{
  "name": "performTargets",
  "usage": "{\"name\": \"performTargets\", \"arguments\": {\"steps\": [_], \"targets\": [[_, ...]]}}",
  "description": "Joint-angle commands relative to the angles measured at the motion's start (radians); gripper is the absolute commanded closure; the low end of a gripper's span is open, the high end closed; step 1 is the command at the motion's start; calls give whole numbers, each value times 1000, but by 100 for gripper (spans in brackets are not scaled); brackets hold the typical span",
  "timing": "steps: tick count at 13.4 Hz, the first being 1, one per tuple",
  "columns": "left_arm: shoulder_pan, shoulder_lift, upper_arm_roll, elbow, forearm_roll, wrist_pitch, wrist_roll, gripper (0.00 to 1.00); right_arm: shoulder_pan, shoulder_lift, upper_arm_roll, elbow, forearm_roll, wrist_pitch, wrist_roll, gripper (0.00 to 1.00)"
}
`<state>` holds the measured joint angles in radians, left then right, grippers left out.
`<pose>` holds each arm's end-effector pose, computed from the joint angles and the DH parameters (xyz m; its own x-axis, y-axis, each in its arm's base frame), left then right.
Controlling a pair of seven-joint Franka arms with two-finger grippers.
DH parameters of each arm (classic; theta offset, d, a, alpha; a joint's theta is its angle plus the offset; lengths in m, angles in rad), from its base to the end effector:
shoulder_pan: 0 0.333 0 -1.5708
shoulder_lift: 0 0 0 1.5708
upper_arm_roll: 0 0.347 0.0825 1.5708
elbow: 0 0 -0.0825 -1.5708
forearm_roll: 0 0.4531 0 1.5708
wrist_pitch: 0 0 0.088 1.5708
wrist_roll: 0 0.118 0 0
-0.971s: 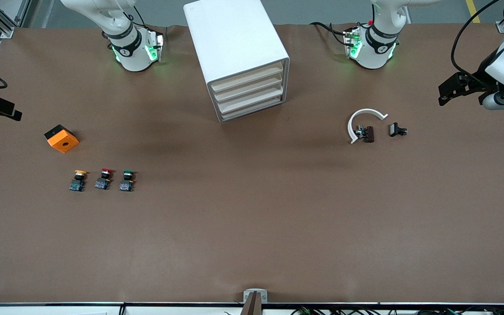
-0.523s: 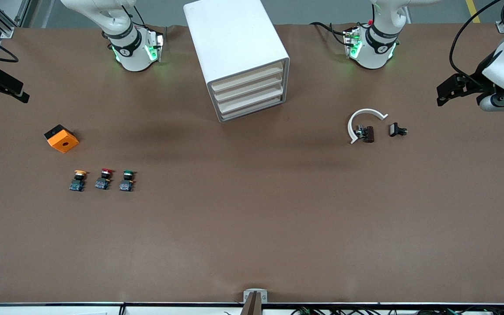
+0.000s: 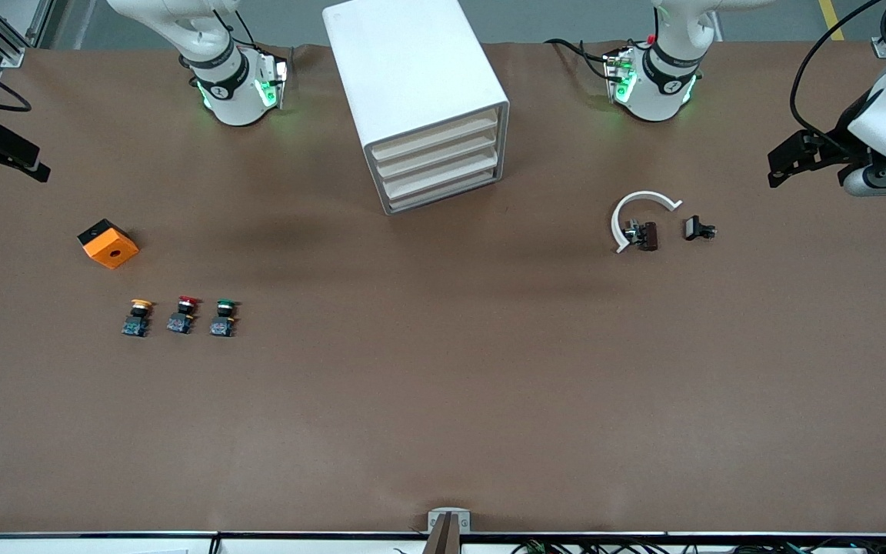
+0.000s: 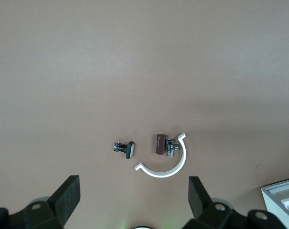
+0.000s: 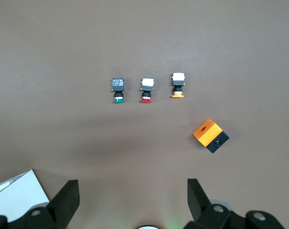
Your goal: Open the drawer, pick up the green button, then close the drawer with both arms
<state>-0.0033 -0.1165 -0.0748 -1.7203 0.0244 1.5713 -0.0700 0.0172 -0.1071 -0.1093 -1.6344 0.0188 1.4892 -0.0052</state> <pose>0.5797 -0.0448 0.6338 0.9995 -0.0073 -0.0304 -0.0084 -0.9993 -0.0353 0.5751 -0.0543 0.6673 0.9957 -0.0841 -0.0385 -0.0853 -0.9959 -0.0306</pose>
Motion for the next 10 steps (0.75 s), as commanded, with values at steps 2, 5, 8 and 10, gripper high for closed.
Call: {"name": "performTargets", "arguments": {"steps": [2,5,8,10], "targets": [[6,-3,-2,14,-6,4,13,0,-19,-20,20,-16,-10,13,-1,0],[14,17,7,59,-6,-3,2,0,-20,-19,19,-13,-10,14,-2,0],[16,17,9,65,-4,-14,4,0,-20,-19,19,-13,-10,19,-4,0],[16,18,9,65,-1,-17,6,0,-20,-19,17,-13,-10,19,-6,0]]}}
